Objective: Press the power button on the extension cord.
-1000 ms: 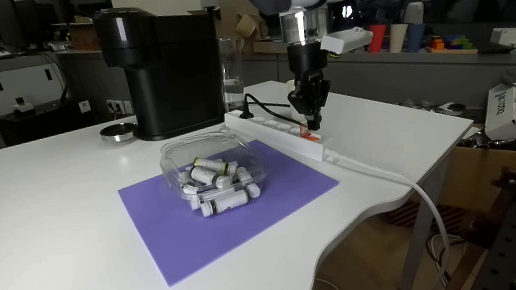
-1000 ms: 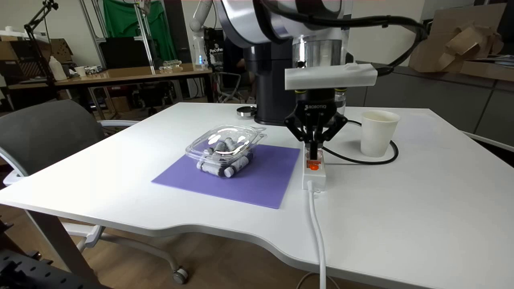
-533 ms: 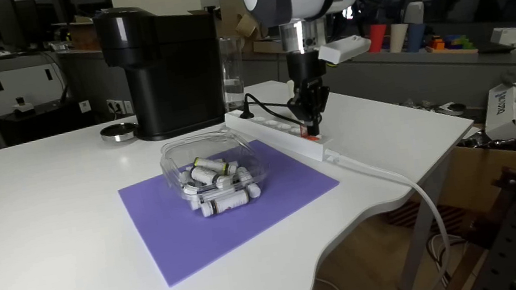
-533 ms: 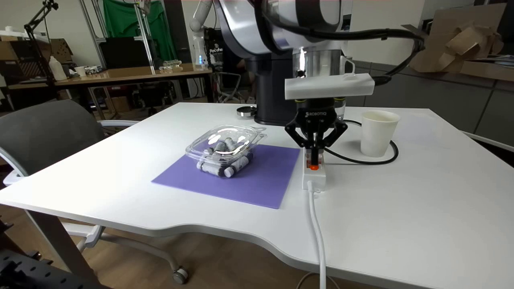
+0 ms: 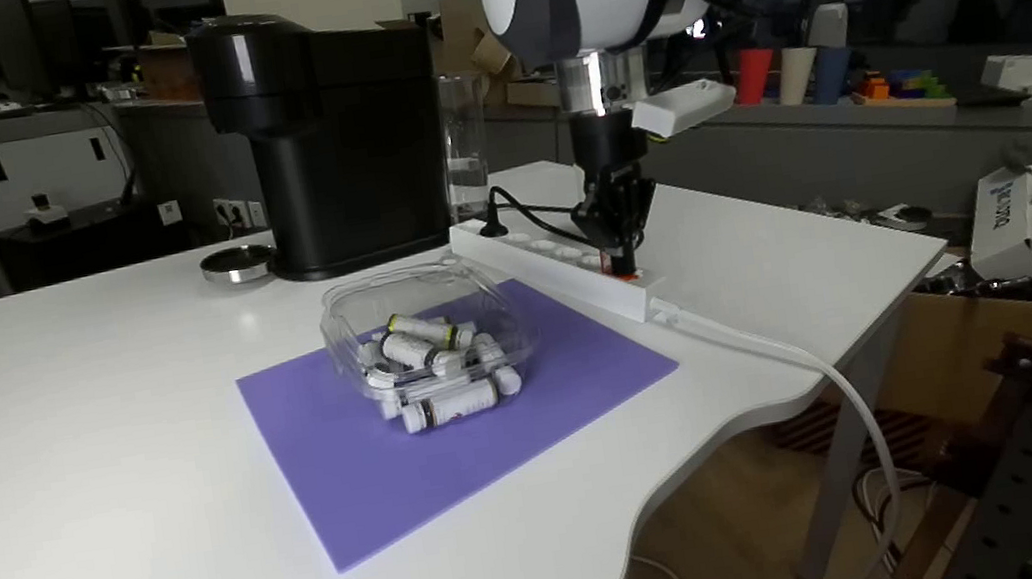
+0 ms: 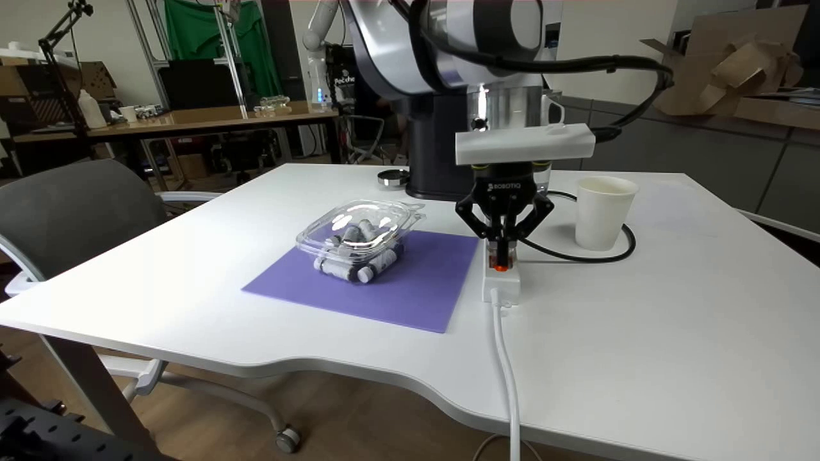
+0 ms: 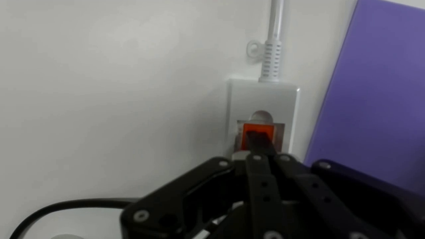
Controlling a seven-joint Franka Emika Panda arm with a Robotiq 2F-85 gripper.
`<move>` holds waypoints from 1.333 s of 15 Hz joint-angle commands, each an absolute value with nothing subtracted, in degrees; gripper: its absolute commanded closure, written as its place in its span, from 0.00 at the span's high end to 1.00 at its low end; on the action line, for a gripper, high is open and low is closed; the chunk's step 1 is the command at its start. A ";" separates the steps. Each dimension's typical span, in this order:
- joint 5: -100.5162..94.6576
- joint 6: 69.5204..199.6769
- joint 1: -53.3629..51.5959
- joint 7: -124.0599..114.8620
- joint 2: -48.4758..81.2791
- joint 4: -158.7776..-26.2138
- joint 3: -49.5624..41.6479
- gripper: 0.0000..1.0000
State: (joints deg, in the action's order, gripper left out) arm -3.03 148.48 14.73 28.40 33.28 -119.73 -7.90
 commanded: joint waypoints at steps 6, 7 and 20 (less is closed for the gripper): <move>-5.31 152.06 13.12 18.85 36.27 -119.92 -7.95 0.00; -6.08 152.68 12.49 17.29 36.43 -120.05 -8.49 0.00; -8.24 151.71 9.81 14.70 23.23 -131.33 -8.65 0.00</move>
